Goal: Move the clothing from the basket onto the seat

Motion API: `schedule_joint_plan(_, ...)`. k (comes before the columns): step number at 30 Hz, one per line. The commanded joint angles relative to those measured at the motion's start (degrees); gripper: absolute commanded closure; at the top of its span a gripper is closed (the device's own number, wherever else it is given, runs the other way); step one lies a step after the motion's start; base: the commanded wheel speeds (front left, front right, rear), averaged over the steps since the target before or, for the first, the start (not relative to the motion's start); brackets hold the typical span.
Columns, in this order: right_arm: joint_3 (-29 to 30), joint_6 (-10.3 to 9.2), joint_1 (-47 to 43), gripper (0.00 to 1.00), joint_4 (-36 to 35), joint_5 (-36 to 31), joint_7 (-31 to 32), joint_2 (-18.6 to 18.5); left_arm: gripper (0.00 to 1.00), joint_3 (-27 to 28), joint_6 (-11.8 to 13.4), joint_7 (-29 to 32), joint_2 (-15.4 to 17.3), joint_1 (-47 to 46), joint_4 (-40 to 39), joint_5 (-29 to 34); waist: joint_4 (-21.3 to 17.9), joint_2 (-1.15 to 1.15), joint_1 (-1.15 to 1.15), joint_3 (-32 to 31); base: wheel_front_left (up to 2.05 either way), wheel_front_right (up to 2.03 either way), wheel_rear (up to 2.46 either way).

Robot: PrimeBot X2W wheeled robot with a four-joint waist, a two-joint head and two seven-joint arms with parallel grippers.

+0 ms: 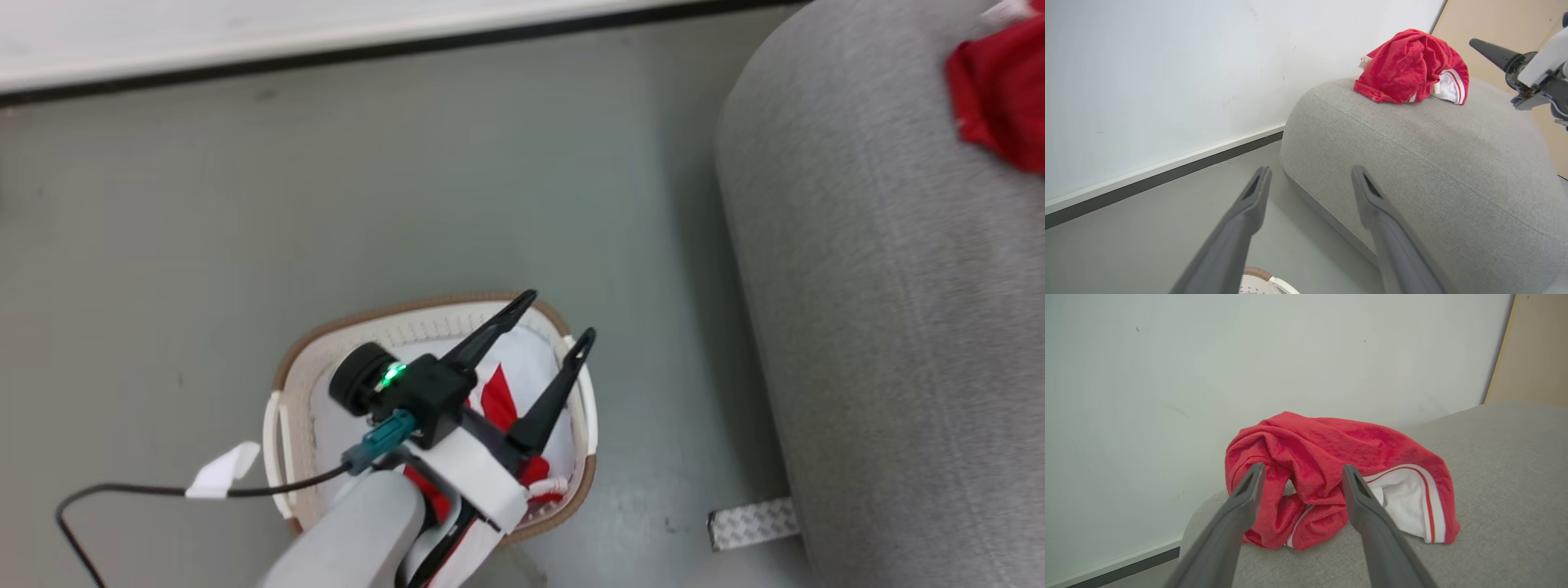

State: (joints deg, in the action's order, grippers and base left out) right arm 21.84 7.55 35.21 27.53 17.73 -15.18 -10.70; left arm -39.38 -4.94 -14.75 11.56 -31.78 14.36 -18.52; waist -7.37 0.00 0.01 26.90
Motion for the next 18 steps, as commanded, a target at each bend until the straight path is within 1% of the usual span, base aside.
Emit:
schedule_joint_plan(1,-0.7,-0.12,-3.0,0.0,-2.3,-0.3,0.0,1.0,0.0,1.1,0.5,-0.4,0.4,1.8,0.1,-0.8,-1.4,0.0,-0.01,-3.8,0.0,0.0,0.0)
schedule_joint_plan(4,-2.0,-0.12,-7.2,0.0,-6.2,-1.3,0.0,1.5,0.0,3.1,1.3,-0.4,0.0,3.9,-0.3,-1.6,-1.4,0.0,-0.01,-7.6,0.0,0.0,0.0)
schedule_joint_plan(6,-3.1,-0.12,-9.9,0.0,-8.5,-1.8,0.0,2.4,0.0,5.0,1.8,-0.4,-0.5,6.0,-1.2,-2.1,-1.1,0.0,-0.01,-9.9,0.0,0.0,0.0)
schedule_joint_plan(9,-6.6,-0.12,-13.7,0.0,-11.4,-1.6,0.0,3.1,0.0,8.4,2.7,-0.4,-0.8,9.9,-2.3,-1.9,-0.5,0.0,-0.01,-13.1,0.0,0.0,0.0)
schedule_joint_plan(14,-11.7,-0.12,-20.0,0.0,-15.0,-2.9,0.0,3.7,0.0,14.1,3.0,-0.4,-2.0,16.9,-3.1,-0.4,1.4,0.0,-0.01,-18.5,0.0,0.0,0.0)
schedule_joint_plan(15,-11.7,-0.12,-20.0,0.0,-15.0,-2.9,0.0,3.7,0.0,14.1,3.0,-0.4,-2.0,16.9,-3.1,-0.4,1.4,0.0,-0.01,-18.5,0.0,0.0,0.0)
schedule_joint_plan(18,-13.5,-0.12,-23.3,0.0,-16.6,-3.1,0.0,4.3,0.0,17.6,2.9,-0.4,-2.6,21.0,-3.6,0.7,2.7,0.0,-0.01,-21.4,0.0,0.0,0.0)
